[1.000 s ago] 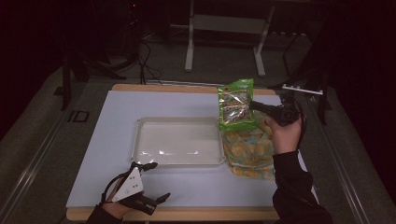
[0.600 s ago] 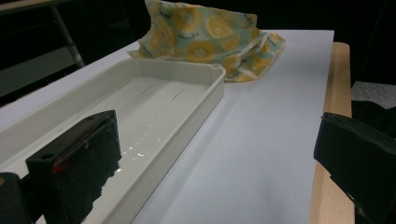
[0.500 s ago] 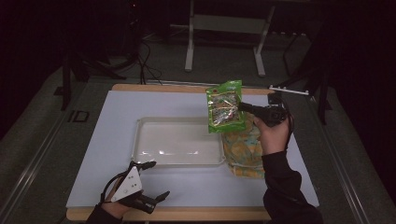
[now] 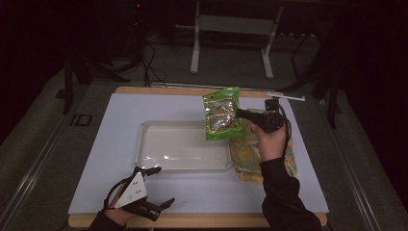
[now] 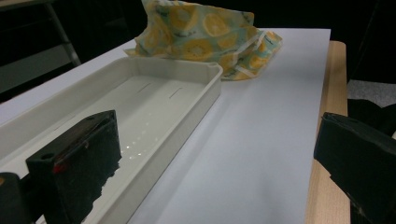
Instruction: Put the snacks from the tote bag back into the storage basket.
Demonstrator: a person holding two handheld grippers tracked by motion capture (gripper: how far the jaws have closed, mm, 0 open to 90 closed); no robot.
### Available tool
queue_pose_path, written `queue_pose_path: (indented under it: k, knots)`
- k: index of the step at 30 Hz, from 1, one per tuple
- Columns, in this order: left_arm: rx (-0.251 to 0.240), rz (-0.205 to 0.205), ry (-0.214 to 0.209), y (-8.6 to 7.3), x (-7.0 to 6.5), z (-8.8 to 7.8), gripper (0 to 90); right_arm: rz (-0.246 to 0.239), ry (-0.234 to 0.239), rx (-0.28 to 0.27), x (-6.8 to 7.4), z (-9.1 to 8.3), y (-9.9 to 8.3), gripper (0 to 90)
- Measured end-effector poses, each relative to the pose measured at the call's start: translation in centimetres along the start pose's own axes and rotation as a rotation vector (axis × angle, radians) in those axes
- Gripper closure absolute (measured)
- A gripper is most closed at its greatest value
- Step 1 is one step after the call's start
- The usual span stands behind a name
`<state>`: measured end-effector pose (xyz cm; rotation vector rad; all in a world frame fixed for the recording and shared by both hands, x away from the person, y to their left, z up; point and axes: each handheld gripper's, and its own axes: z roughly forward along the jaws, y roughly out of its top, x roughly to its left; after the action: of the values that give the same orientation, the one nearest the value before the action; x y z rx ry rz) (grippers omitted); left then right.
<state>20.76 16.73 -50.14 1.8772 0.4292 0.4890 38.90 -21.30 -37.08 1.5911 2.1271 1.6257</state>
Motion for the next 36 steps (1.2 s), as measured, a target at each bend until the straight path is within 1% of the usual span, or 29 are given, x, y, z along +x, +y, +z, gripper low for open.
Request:
queue_pose_path:
  k: [4, 12, 17, 18, 23, 25, 30, 34, 36]
  knots:
    - [0.003, 0.0, -0.005, 0.0, 0.0, 0.1, 1.1, 0.0, -0.005, 0.007, 0.0, 0.7, -0.7, 89.2]
    - [0.0, 0.001, -0.004, 0.0, 0.0, 0.1, 1.1, 0.031, 0.021, 0.031, -0.6, 2.2, -2.0, 89.2]
    - [-0.002, 0.006, -0.005, 0.1, -0.1, 0.1, 1.1, 0.053, 0.025, 0.04, -0.9, 3.2, -2.9, 89.2]
    - [-0.001, 0.006, -0.005, 0.1, -0.1, 0.1, 1.1, 0.049, 0.02, 0.045, -1.0, 3.4, -3.1, 89.2]
    - [0.0, 0.006, -0.008, 0.0, -0.1, 0.1, 1.1, 0.073, 0.022, 0.057, -1.3, 4.3, -4.0, 89.2]
    - [0.0, 0.007, -0.009, 0.0, -0.1, 0.1, 1.1, 0.07, 0.018, 0.063, -1.3, 4.7, -4.3, 89.2]
    - [-0.005, 0.002, -0.012, 0.1, -0.1, 0.1, 1.2, 0.08, 0.018, 0.073, -1.3, 5.6, -5.2, 89.2]
    - [-0.005, 0.003, -0.012, 0.1, -0.1, 0.1, 1.1, 0.053, 0.001, 0.088, -1.2, 6.3, -6.0, 89.2]
    - [-0.003, 0.005, -0.013, 0.1, -0.1, 0.1, 1.1, 0.056, 0.002, 0.089, -1.4, 6.6, -6.3, 89.2]
